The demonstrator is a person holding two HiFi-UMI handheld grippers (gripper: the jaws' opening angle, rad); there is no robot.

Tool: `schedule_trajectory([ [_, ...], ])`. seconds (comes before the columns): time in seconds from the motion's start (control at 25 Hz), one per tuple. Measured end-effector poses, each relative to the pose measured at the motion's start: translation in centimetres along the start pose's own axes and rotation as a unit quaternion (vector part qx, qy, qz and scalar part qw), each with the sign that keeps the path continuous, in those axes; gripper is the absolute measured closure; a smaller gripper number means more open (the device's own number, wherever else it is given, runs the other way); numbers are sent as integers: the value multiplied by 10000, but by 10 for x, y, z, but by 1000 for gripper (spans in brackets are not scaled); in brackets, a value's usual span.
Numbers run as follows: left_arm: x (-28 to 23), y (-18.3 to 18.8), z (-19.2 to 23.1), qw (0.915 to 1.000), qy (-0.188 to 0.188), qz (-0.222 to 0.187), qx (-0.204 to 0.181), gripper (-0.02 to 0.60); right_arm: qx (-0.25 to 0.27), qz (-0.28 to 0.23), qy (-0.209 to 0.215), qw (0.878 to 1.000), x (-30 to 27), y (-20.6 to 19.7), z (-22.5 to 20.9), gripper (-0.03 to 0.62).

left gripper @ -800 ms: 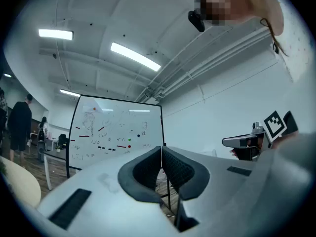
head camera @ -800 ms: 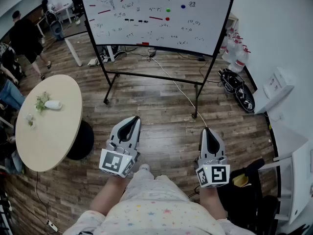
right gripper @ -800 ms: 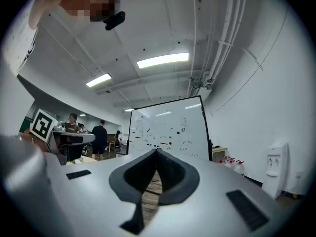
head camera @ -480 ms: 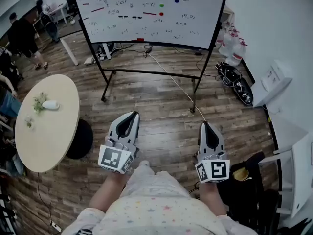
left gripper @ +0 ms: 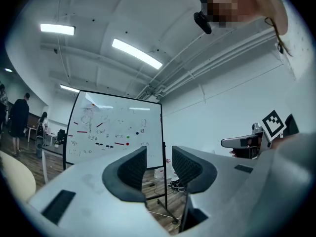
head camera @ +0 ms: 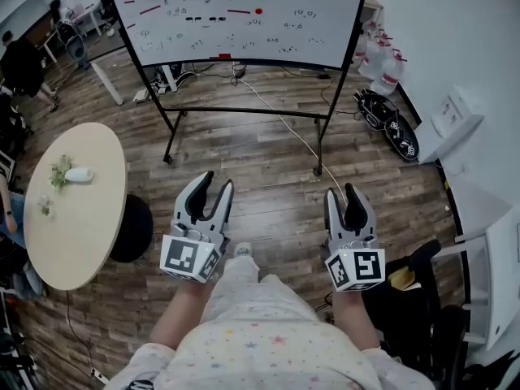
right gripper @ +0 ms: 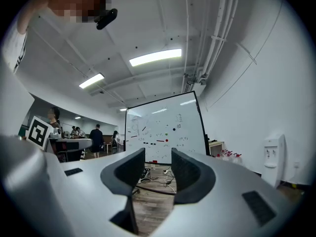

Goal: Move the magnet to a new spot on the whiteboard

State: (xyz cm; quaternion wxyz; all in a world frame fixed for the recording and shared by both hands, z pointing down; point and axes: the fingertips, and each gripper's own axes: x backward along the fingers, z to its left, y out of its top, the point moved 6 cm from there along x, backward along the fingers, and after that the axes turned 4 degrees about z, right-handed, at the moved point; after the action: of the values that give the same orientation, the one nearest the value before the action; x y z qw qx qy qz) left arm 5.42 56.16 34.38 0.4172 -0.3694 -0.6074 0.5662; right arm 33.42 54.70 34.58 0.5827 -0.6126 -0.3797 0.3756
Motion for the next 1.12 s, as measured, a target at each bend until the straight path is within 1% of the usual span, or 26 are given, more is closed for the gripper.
schedule_trajectory([
  [0.16,-10,-4,14,9999,130,47,-22,397,-45,80,34,10000,-18,-2,-2,397],
  [0.32,-35,-16,33,9997,153,186,32,373,-41,205,12,9998,-43,-8,-5,385],
  [0.44,-56,-24,56,9996,180,216,99,371,-30,280,-2,9996,-72,-13,-5,384],
  [0.64,-105,-26,109,9998,104,174,89,368,68,247,-32,9997,-143,-5,-2,379],
  [0.88,-162,-28,181,9998,-88,184,74,367,134,207,-152,9996,-228,4,10,373],
  [1.12,-208,-30,234,9995,-284,133,3,367,148,238,-301,9992,-285,3,19,371],
])
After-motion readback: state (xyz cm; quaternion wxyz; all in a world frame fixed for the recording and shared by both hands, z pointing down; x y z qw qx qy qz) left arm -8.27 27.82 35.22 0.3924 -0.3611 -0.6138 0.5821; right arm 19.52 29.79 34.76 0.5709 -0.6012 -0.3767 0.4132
